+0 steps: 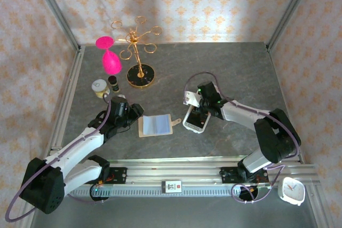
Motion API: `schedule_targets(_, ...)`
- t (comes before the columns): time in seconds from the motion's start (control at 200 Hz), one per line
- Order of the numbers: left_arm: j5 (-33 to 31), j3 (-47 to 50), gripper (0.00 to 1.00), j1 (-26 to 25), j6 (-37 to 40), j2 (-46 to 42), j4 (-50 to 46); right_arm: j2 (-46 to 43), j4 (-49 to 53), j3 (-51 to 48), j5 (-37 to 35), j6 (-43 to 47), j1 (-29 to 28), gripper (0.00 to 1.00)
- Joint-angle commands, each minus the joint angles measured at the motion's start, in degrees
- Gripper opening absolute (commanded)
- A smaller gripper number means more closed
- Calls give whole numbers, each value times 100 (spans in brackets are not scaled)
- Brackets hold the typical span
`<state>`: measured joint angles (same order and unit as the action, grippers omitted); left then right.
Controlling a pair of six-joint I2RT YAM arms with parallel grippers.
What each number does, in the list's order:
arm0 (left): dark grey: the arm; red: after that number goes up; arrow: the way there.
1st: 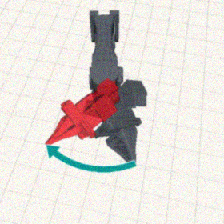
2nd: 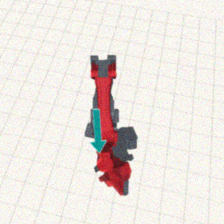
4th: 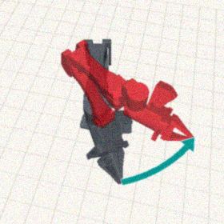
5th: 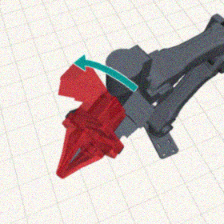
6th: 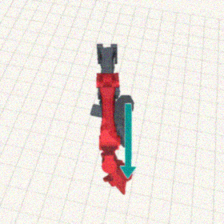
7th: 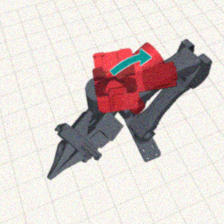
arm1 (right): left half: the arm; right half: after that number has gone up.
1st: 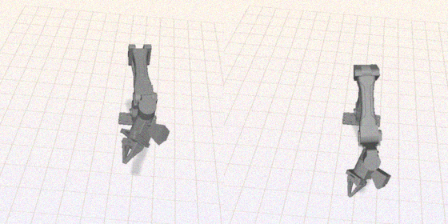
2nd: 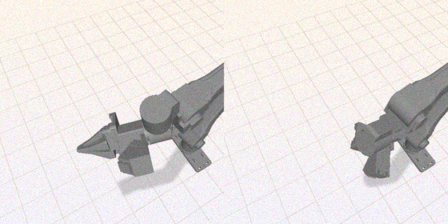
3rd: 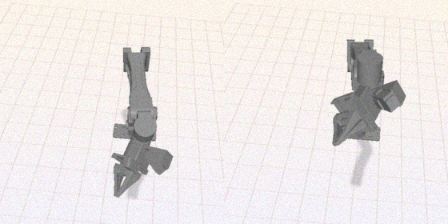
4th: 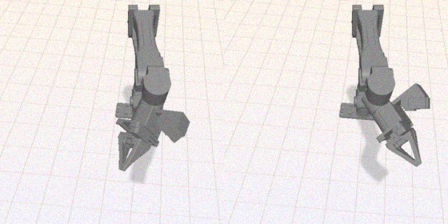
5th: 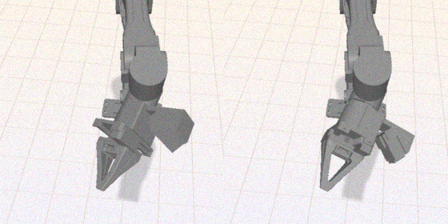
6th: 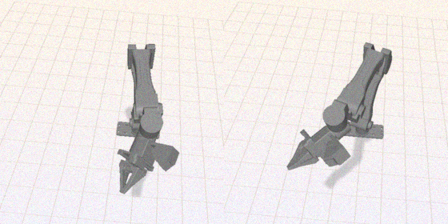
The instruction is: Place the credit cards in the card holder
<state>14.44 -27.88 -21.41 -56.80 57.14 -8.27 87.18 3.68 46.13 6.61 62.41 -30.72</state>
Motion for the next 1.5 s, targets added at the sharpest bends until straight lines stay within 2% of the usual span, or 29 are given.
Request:
schedule_targets(0.0, -129, 76, 43, -61, -40, -122, 34, -174, 24, -8, -215, 23, -22, 45)
schedule_targets(0.931, 39, 116, 43, -113, -51, -147, 71, -583, 500, 107, -197, -8, -69, 19)
schedule_targets(1.106, 146, 34, 44, -164, -12, -20, 87, -809, 976, 219, 120, -139, -76, 15)
schedule_targets(1.366, 191, -230, 43, -424, 97, 407, 32, -1173, 1384, 155, 711, -489, -98, 0)
schedule_targets(1.497, 209, -303, 40, -512, 104, 565, 58, -1280, 1554, 198, 860, -687, -102, 0)
